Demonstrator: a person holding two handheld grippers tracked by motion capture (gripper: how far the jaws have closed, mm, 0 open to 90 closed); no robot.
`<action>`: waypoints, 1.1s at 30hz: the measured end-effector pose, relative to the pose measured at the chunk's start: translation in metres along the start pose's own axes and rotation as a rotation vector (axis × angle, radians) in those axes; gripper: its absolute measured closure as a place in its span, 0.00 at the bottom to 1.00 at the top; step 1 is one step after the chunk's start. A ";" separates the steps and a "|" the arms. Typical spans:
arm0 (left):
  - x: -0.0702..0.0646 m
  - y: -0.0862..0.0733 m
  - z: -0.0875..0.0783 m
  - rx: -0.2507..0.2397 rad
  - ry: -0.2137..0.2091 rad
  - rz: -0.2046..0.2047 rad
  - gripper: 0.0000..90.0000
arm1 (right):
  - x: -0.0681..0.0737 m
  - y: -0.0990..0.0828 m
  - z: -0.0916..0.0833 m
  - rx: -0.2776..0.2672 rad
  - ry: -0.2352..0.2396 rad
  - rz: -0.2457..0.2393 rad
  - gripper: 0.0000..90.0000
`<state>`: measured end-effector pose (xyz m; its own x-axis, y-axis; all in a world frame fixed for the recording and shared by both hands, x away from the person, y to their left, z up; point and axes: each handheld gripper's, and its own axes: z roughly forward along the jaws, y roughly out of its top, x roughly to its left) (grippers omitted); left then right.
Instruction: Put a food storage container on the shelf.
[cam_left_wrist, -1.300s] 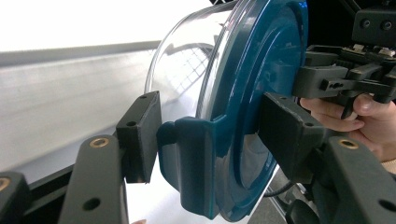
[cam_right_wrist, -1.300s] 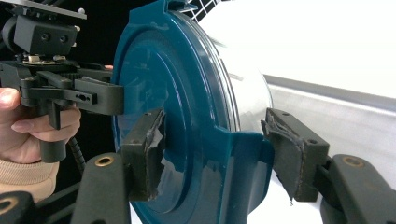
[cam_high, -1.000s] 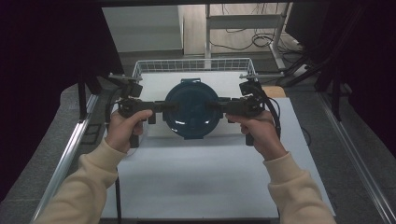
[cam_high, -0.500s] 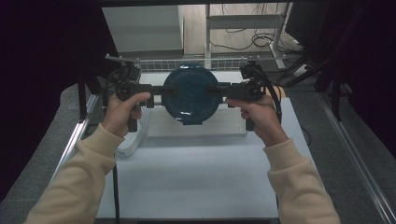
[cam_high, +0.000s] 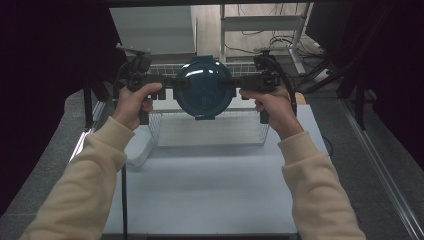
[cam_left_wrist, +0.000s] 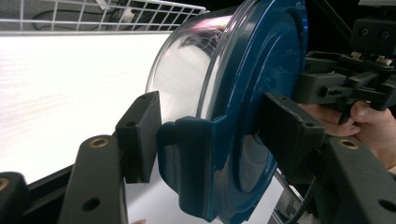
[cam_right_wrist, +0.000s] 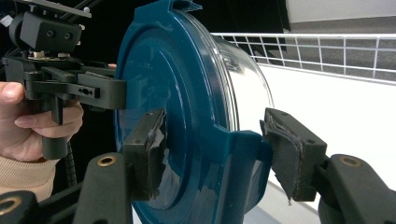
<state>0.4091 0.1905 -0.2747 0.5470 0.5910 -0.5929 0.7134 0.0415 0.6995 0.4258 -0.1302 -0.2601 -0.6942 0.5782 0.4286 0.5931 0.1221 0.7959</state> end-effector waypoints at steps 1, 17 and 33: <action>0.001 0.001 0.001 -0.001 -0.002 -0.002 0.44 | -0.001 0.001 0.001 0.001 -0.001 0.002 0.46; 0.029 0.013 0.015 0.014 -0.014 -0.064 0.44 | -0.025 0.008 0.020 0.023 0.006 0.044 0.46; 0.056 0.019 0.038 0.024 -0.021 -0.143 0.45 | -0.055 0.010 0.036 0.059 0.012 0.117 0.46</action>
<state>0.4700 0.1940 -0.3100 0.4476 0.5633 -0.6945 0.7952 0.1047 0.5973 0.4851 -0.1315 -0.2910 -0.6235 0.5819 0.5221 0.6929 0.1020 0.7138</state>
